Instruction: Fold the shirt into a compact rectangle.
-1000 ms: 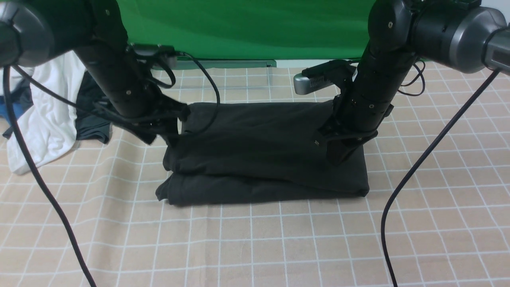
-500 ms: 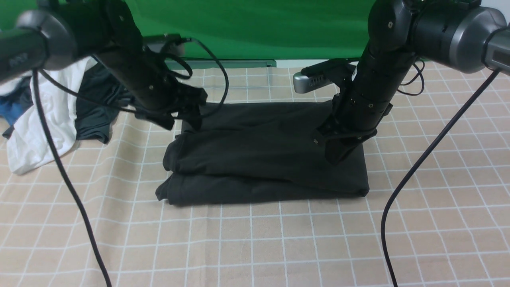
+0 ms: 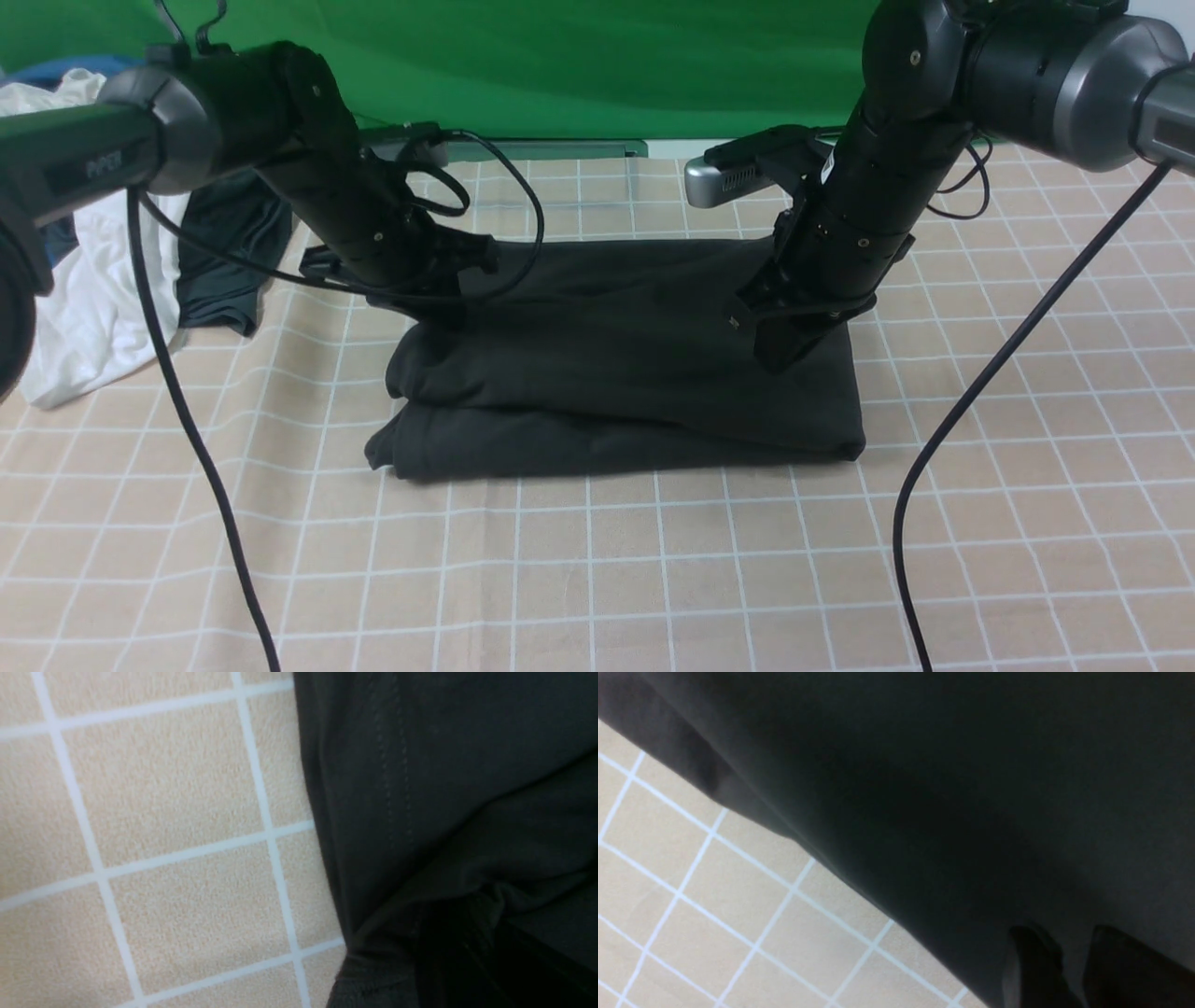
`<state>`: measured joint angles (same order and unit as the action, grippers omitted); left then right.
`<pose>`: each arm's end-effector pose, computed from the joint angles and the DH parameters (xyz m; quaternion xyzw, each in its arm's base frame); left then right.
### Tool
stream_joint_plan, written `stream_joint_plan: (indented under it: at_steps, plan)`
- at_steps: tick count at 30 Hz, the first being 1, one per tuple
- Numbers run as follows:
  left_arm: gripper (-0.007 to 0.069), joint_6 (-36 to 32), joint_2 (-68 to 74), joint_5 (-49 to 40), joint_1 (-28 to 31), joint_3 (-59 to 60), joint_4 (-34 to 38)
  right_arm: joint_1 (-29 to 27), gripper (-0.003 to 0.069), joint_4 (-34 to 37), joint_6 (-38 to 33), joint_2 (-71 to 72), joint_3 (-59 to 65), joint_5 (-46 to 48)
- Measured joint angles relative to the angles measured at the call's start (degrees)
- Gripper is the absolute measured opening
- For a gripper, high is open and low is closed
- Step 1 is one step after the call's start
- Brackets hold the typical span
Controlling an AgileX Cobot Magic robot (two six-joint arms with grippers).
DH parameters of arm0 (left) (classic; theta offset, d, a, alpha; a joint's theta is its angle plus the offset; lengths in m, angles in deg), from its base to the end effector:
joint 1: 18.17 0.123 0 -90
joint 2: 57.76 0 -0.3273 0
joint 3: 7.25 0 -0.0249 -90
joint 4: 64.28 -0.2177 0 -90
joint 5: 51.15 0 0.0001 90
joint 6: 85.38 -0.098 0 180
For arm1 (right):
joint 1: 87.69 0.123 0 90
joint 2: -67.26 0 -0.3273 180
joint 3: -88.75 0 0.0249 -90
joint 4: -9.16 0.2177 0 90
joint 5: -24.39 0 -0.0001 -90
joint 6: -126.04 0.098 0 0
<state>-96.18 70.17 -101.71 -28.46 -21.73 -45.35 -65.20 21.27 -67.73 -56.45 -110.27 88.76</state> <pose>0.4279 -0.1027 0.2269 0.0944 0.9760 -0.1397 0.1378 0.3787 0.1769 0.2698 -0.2735 0.9521 0.1059 0.0870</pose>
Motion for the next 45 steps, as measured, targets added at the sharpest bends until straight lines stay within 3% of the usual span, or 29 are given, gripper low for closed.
stream_joint_plan:
  at_steps: [7, 17, 25, 27, 30, 32, 36, 45]
  plan:
    - [0.0037, 8.58, -2.97, 1.19, 0.00, 0.00, -5.55, 0.00, 0.0216, 0.00, -0.38, 0.00, 0.00, 0.00]
    - [0.0045, 11.62, -1.44, 3.09, -0.05, 0.00, -7.09, 0.00, 0.0217, 0.00, -0.52, 0.00, 0.00, -0.84]
    - [0.0253, 11.93, -0.90, 0.86, 0.00, -1.68, -12.52, 0.00, 0.0225, -1.14, 0.02, 0.00, -1.30, 3.08]
    - [0.0262, 11.86, -1.88, -1.07, 0.00, -2.17, -12.55, -0.05, 0.0207, -1.35, 0.86, 0.08, -1.95, 4.16]
    - [0.0221, 8.95, -4.10, -3.96, -0.07, -2.40, -8.49, -0.11, 0.0148, -1.35, 2.08, 0.22, -2.33, 4.78]
    - [0.0120, 4.82, -5.70, -5.04, -0.84, -2.34, -3.55, -0.11, 0.0068, -1.35, 2.58, 0.22, -2.05, 5.06]
    - [0.0022, 2.97, -6.05, -4.49, -3.31, 0.61, 0.13, -0.11, 0.0035, -1.35, 3.15, -0.63, -0.39, 5.28]
    - [0.0018, 8.39, -5.88, 0.72, -3.48, 11.92, -2.98, -0.11, 0.0035, -3.13, 5.85, -4.56, 3.08, 4.93]
